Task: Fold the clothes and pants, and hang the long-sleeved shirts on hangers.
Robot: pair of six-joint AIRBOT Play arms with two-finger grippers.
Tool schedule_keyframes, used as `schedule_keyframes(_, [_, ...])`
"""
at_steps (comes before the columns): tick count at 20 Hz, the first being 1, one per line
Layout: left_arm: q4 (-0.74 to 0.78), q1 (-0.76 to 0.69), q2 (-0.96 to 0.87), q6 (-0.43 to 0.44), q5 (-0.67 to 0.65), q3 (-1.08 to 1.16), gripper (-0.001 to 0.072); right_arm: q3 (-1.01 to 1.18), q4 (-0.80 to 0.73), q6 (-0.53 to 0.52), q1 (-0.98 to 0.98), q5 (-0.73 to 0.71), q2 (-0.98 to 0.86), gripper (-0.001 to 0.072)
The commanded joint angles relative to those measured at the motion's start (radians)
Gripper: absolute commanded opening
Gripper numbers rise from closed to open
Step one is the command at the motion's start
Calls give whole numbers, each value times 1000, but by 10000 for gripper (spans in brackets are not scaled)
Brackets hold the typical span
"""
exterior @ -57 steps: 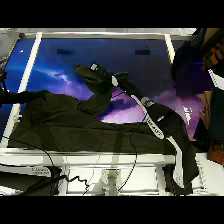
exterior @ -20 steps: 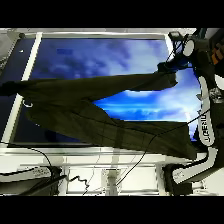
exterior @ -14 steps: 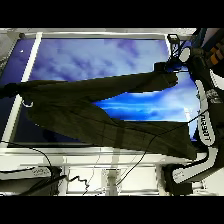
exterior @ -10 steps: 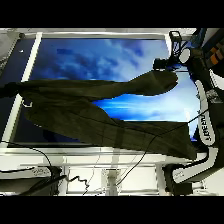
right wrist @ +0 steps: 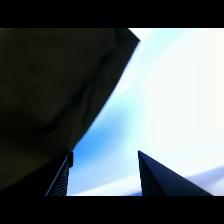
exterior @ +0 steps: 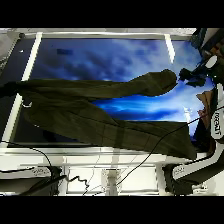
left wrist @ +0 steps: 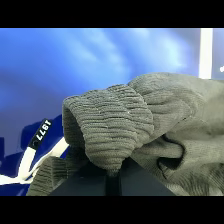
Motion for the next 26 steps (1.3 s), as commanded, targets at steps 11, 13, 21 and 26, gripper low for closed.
schedule_keyframes(11, [1, 0, -1, 0, 2, 0, 47, -31, 80, 97, 50, -199, -201, 453])
schedule_keyframes(13, [0, 0, -1, 0, 3, 0, 48, -31, 57, 110, 50, -249, -208, 451])
schedule_keyframes(21, [0, 0, -1, 0, 2, 0, 48, -31, -9, 172, 49, -387, -234, 149])
schedule_keyframes(26, [0, 0, -1, 0, 2, 0, 48, -31, -16, 173, 49, -298, -259, 15])
